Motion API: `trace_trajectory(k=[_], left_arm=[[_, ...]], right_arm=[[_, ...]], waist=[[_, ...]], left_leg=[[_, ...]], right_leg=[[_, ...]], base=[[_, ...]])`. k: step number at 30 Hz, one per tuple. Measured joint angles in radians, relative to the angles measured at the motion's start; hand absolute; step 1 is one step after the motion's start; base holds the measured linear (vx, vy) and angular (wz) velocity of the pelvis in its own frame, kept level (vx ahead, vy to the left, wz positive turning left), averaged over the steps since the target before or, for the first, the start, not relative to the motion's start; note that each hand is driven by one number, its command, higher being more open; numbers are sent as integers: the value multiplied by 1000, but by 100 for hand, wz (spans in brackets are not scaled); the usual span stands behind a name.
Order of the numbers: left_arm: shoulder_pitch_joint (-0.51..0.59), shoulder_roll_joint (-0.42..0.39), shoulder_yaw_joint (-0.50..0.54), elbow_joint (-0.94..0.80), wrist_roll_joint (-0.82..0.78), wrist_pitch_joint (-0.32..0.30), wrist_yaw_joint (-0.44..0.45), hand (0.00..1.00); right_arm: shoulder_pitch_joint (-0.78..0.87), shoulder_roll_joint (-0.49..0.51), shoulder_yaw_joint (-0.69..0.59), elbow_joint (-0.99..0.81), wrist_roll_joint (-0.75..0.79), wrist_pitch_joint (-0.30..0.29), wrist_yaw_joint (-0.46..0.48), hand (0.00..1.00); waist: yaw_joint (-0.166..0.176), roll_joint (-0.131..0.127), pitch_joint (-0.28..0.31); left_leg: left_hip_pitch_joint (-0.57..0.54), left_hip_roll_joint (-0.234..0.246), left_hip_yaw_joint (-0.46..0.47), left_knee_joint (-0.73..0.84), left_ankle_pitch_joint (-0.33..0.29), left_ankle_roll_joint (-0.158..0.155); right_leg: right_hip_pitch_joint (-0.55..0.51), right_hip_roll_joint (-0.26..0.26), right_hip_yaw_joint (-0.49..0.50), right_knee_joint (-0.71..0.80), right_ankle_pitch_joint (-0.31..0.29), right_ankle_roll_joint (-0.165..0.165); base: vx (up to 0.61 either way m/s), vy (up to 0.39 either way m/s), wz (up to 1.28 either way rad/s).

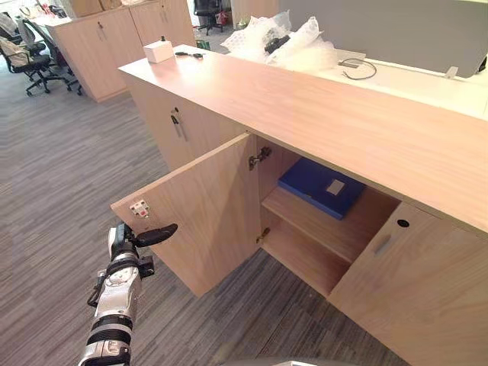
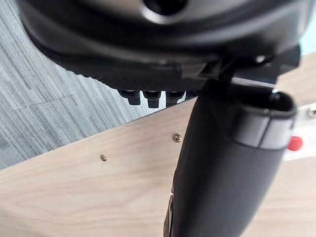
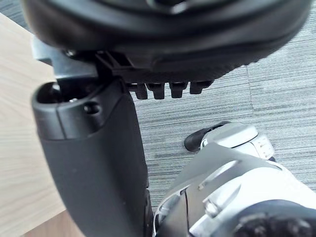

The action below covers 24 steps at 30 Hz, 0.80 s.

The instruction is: Walk over to the cabinet, pick up the folder, carry it to the office cabinet, place the folder inside the office cabinet, then close the office cabinet door

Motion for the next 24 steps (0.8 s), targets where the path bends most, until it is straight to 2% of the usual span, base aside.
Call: trace_trajectory(k=[4, 8, 9, 13, 14, 15, 17, 19, 20, 22, 24], left_arm=[[1, 31, -123, 5, -48, -23, -7, 100], [64, 59, -284, -64, -49, -35, -13, 100], [98, 77, -359, -92, -49, -34, -21, 100], [169, 105, -633, -122, -100, -23, -152, 100], [182, 105, -715, -143, -115, -19, -210, 100], [184, 105, -744, -154, -115, -18, -237, 100], [190, 73, -879, -235, -147, -12, -335, 100], [189, 55, -920, -280, -154, -13, -377, 100], [182, 20, -946, -296, -154, -15, -392, 100], [167, -37, -965, -333, -153, -29, -424, 100], [158, -45, -976, -383, -153, -50, -444, 100]], right_arm=[[0, 3, 7, 1, 0, -3, 2, 100], [-1, -7, 42, 1, 0, -9, 0, 100], [-2, -12, 54, 2, -1, -11, -1, 100], [-20, -19, 88, 17, -2, -24, -2, 100], [-21, -22, 103, 17, -2, -28, -2, 100], [-21, -22, 110, 18, -2, -28, -2, 100], [-33, -14, 149, 24, -6, -29, -2, 100], [-44, -13, 162, 36, -12, -29, -2, 100], [-49, -11, 166, 39, -25, -28, -2, 100], [-53, -11, 172, 37, -41, -30, -2, 100], [-54, -19, 181, 36, -41, -31, -2, 100]], waist=[[10, -12, 0], [23, -15, -2], [24, -16, -3], [25, -21, -7], [24, -28, -12], [23, -30, -15], [0, -58, -36], [-11, -67, -47], [-23, -71, -60], [-40, -68, -65], [-40, -58, -67]], left_leg=[[-2, -21, -4, -11, 8, 11], [-8, -51, -6, -33, 17, 26], [-15, -63, -9, -36, 19, 38], [-36, -94, -7, -38, 20, 62], [-36, -101, -5, -38, 19, 67], [-36, -103, -4, -38, 18, 70], [-36, -107, 7, -38, 16, 75], [-36, -106, 13, -39, 16, 75], [-36, -105, 21, -42, 16, 75], [-34, -104, 23, -45, 17, 75], [-34, -101, 23, -45, 17, 75]], right_leg=[[-2, -19, -5, 1, 6, 9], [-14, -48, -8, 1, 21, 35], [-19, -58, -10, 1, 26, 42], [-41, -88, -8, 0, 48, 65], [-42, -95, -5, -1, 53, 69], [-43, -96, -3, -2, 55, 70], [-51, -100, 11, -7, 64, 70], [-56, -98, 18, -8, 66, 70], [-63, -97, 26, -9, 69, 68], [-67, -94, 32, -11, 70, 66], [-66, -91, 32, -14, 71, 65]], base=[[-64, 56, 7], [-58, 106, 9], [-43, 120, 10], [-39, 106, 3], [-41, 87, -5], [-45, 87, -14], [-41, 43, -18], [-24, 2, -15], [-22, -5, -18], [-12, -13, -13], [-4, -33, -3]])
